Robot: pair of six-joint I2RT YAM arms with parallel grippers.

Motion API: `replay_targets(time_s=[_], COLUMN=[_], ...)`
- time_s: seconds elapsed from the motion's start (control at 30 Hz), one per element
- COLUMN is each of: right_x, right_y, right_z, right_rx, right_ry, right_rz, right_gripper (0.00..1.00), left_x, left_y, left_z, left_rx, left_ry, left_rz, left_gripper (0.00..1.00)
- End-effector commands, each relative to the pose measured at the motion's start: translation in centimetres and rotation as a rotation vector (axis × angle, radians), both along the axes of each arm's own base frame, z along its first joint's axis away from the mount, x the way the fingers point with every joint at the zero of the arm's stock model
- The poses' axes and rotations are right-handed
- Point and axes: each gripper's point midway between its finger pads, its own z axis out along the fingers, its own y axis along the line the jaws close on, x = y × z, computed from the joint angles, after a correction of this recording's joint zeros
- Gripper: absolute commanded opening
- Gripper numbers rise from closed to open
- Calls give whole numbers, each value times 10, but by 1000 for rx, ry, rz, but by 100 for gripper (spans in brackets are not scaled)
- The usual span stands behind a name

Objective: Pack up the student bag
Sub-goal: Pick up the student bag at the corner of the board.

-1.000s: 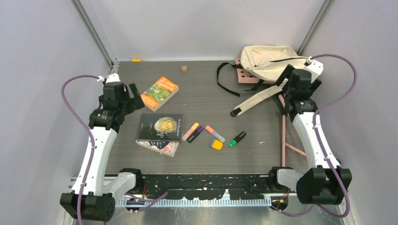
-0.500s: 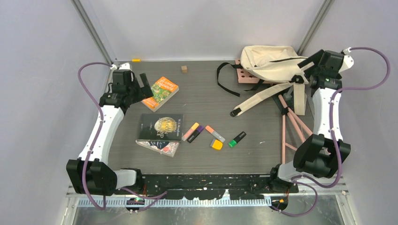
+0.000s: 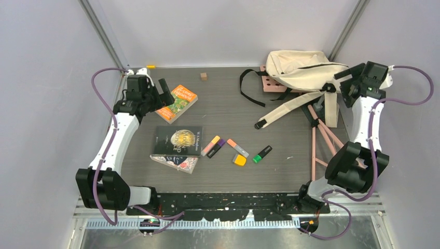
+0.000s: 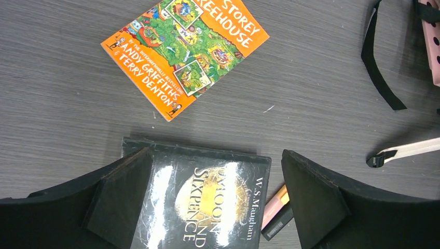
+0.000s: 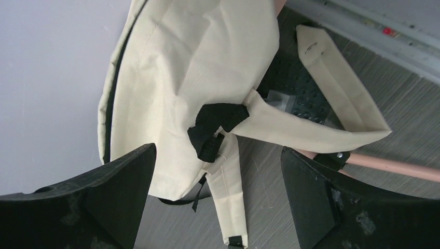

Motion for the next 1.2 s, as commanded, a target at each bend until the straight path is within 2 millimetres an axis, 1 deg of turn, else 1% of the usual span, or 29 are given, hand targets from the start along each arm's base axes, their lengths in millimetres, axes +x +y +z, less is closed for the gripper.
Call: replay_targets(time_s=[0.0,0.07,0.13,0.17,0.2,0.23,0.37,0.43,0.47,0.5,0.53,0.57,0.6,0.63,0.67,0.7,0.73,0.83,0.87,0.9,0.93,0.97,1.0,1.03,1.1,1.17], right_x=[15,28,34,37,40,44,56,62,66,69,71,73,73,74,73,73,72,68,67,67,67,68,70,71,73,76], right_y=[20,21,20,20,19,20,13,11,9,8,8,8,7,7,7,7,6,2,-1,-3,-5,-6,-6,-5,-2,9], right_z=[-24,-28,-40,-49,-50,-56,-57,-57,-59,-55,-55,-52,-48,-45,-39,-35,-30,-17,-14,-9,-9,-7,-9,-9,-10,-10], right_rx=[132,128,138,152,156,168,152,143,141,138,139,140,137,136,124,114,98,40,17,6,-1,-2,8,19,54,82], right_ry=[-24,-68,-61,-44,-48,-44,-65,-73,-75,-86,-89,-99,-111,-118,-133,-140,-148,-145,-142,-145,-142,-144,-143,-144,-153,-165], right_rz=[68,95,101,99,102,112,111,118,119,121,121,122,121,118,122,125,125,129,124,121,113,111,109,108,103,111], right_gripper=[96,96,96,96,96,94,90,85,79,74,63,56,45,39,29,26,22,20,22,26,36,40,45,46,54,60], left_x=[7,7,7,6,6,5,1,-3,-5,-7,-9,-12,-14,-17,-21,-25,-28,-42,-47,-52,-56,-60,-64,-67,-72,-74], left_y=[-3,-3,-2,-2,-2,-3,-6,-3,-1,1,3,3,3,3,4,5,10,18,21,23,24,25,26,27,29,31], left_z=[31,39,42,43,45,47,57,60,61,63,64,65,68,70,73,75,76,77,77,77,75,75,74,73,72,70], left_rx=[-25,-26,-27,-33,-40,-51,-105,-116,-117,-117,-114,-114,-111,-107,-101,-95,-77,-51,-46,-47,-48,-50,-50,-51,-55,-54], left_ry=[-73,-101,-118,-121,-125,-132,-160,-169,-173,-181,-184,-186,-189,-188,-187,-184,-183,-189,-193,-198,-197,-201,-203,-203,-204,-201], left_rz=[-6,-7,0,9,12,13,44,69,84,99,108,109,106,103,101,97,116,151,163,173,184,192,197,203,216,229], left_gripper=[98,98,98,98,99,99,99,99,99,98,99,99,98,99,99,99,99,99,98,98,99,99,99,99,98,98])
